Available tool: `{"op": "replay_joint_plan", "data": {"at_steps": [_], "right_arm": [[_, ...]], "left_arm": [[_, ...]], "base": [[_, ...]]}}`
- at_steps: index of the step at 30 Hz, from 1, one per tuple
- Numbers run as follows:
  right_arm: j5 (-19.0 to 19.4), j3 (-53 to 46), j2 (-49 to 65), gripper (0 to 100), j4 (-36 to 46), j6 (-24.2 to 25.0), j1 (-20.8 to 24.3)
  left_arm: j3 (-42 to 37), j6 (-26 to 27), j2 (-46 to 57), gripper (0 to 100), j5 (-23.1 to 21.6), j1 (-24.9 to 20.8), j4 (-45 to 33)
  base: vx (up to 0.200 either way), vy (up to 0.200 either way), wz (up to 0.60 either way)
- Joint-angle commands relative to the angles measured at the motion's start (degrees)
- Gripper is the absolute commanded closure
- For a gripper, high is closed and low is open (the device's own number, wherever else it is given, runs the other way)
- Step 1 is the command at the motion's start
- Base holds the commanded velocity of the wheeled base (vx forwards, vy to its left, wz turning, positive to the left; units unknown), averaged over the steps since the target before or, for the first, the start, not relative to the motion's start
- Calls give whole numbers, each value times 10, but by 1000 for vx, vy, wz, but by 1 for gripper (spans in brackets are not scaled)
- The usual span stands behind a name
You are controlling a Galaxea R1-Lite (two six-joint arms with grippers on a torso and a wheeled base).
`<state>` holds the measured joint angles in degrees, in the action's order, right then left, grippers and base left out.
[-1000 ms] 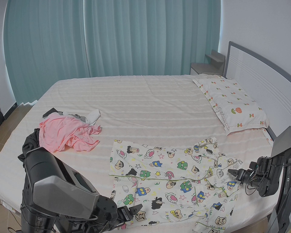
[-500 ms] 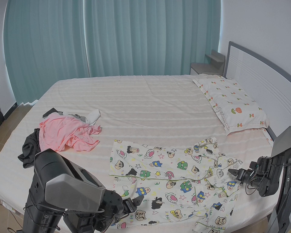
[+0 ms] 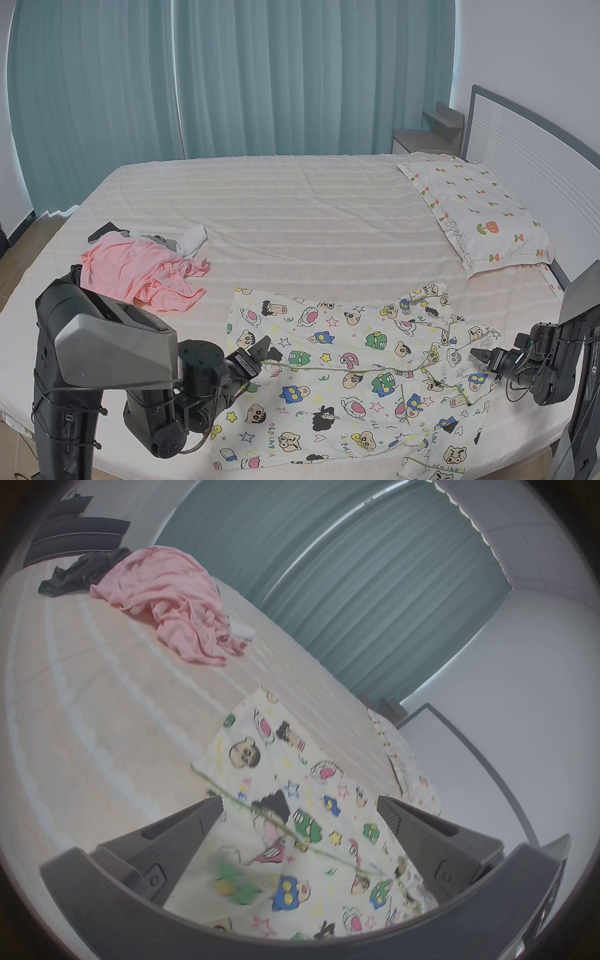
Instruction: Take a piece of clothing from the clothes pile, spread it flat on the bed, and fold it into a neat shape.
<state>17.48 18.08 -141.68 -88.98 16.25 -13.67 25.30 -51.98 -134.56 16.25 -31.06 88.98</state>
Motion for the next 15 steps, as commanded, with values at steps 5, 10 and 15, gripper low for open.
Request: {"op": "replay_joint_plan", "data": {"at_steps": [5,10,15], "right_arm": [[0,1,-1,0,-10,0,-1],[0,-1,-1,0,-10,0,-1],[0,-1,-1,0,-10,0,-1]], "left_arm": [[5,26,54,0,-2,76,8],[-24,31,48,0,-44,81,7],[-72,32,40,0,-147,85,7]], "base": [[0,0,0],[0,0,0],[0,0,0]]}}
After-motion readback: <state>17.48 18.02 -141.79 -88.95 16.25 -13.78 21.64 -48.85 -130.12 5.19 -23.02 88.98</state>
